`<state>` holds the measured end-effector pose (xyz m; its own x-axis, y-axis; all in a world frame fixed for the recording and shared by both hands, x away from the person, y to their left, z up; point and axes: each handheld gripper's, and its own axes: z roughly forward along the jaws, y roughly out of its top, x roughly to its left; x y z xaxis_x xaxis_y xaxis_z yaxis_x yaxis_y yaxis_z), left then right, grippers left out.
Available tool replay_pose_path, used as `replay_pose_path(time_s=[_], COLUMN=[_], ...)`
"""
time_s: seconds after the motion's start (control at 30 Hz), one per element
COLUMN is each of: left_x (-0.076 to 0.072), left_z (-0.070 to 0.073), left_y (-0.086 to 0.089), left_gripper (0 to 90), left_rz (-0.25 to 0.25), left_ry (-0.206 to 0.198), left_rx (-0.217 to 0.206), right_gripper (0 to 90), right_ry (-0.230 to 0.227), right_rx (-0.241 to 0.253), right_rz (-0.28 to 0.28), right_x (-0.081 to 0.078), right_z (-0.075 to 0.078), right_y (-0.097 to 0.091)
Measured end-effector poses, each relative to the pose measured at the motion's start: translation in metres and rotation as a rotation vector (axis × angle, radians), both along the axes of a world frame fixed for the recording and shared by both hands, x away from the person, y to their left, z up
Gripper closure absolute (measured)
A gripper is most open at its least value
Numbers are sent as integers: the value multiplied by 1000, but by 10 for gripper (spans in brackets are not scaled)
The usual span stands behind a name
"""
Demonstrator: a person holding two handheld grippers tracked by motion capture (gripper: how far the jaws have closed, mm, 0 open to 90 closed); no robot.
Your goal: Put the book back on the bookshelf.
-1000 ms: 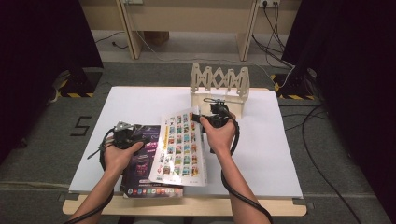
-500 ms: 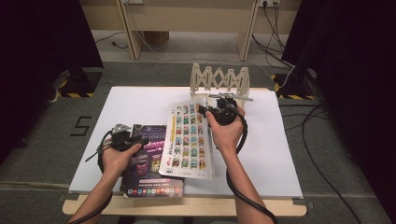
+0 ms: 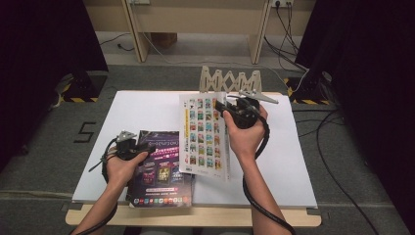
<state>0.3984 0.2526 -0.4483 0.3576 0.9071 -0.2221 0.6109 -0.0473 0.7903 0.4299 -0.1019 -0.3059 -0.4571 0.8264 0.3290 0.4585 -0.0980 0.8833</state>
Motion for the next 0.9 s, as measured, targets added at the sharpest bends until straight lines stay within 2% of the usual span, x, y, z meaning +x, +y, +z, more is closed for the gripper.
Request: replay_pose_path(time_s=[0.07, 0.1, 0.17, 0.4, 0.5, 0.63, 0.73, 0.9], left_x=[0, -1, -1, -2, -2, -1, -1, -2], left_z=[-1, -1, 0, 0, 1, 0, 0, -1], left_y=[1, 2, 2, 2, 2, 3, 2, 2], left_gripper=[577, 577, 577, 578, 578, 577, 577, 577], left_rz=[1, 2, 3, 5, 6, 8, 7, 8], left_ry=[-1, -1, -2, -10, -11, -8, -9, -5], left_rx=[-2, -2, -4, -9, -12, -12, -13, -12], right_gripper=[742, 743, 742, 743, 743, 743, 743, 743], right_ry=[-4, -24, -28, -86, -95, -106, -117, -116], right_rx=[2, -7, -6, -26, -41, -38, -59, -52], right_rz=[-5, -12, -16, -66, -80, -99, -112, -132], right_x=[-1, -2, -3, -7, -8, -9, -10, -9], right_z=[2, 5, 6, 15, 20, 24, 26, 27], right_y=[-1, -2, -3, -11, -13, -20, -23, -29])
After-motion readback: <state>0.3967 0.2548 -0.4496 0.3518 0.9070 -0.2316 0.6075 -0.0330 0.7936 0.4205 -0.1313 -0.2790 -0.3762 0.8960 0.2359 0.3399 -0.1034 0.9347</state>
